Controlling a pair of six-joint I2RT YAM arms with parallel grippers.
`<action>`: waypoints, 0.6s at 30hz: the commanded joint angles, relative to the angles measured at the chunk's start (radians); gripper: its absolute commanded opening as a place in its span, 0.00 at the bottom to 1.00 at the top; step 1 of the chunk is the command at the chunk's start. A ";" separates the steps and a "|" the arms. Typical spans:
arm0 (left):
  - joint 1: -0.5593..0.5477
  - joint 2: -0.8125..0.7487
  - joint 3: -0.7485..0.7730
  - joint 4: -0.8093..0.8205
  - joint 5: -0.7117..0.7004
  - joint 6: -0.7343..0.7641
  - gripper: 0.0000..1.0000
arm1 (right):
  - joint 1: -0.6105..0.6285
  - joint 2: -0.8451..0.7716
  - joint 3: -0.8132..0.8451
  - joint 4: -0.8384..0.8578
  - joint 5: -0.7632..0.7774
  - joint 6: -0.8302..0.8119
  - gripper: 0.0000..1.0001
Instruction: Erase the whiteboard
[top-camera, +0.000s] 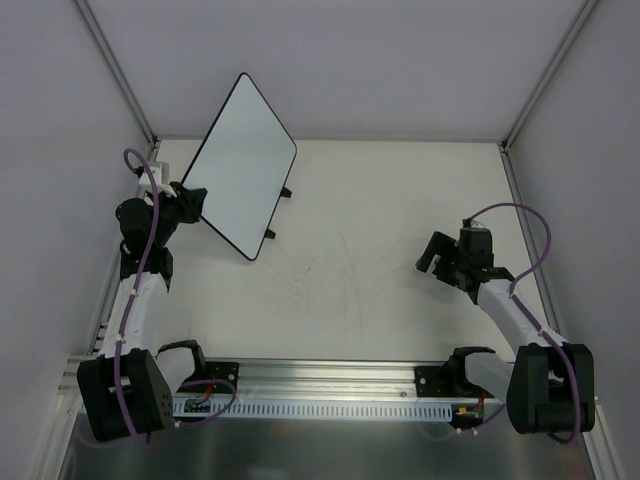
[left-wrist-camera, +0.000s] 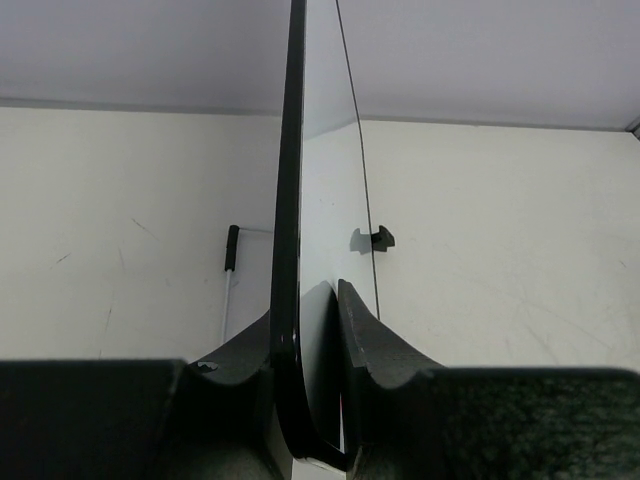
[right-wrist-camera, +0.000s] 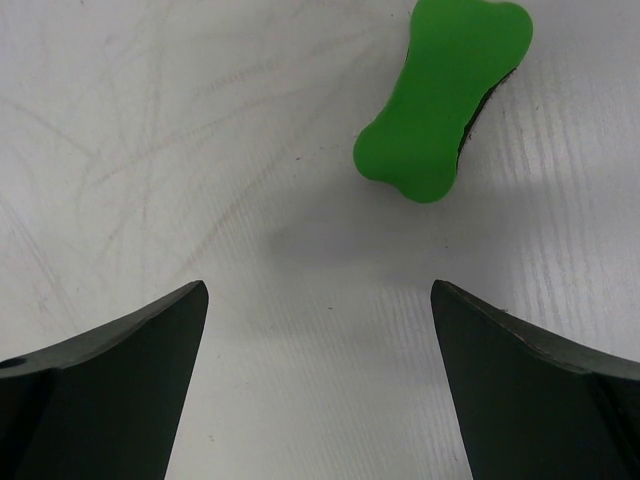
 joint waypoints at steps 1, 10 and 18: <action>0.018 0.011 -0.029 -0.269 -0.002 0.226 0.00 | -0.003 -0.022 -0.007 0.011 -0.013 0.008 0.99; 0.030 -0.012 0.003 -0.350 0.104 0.217 0.00 | -0.001 -0.028 -0.010 0.013 -0.024 0.014 0.99; 0.047 -0.029 0.042 -0.421 0.130 0.191 0.00 | -0.003 -0.048 -0.023 0.014 -0.030 0.015 0.99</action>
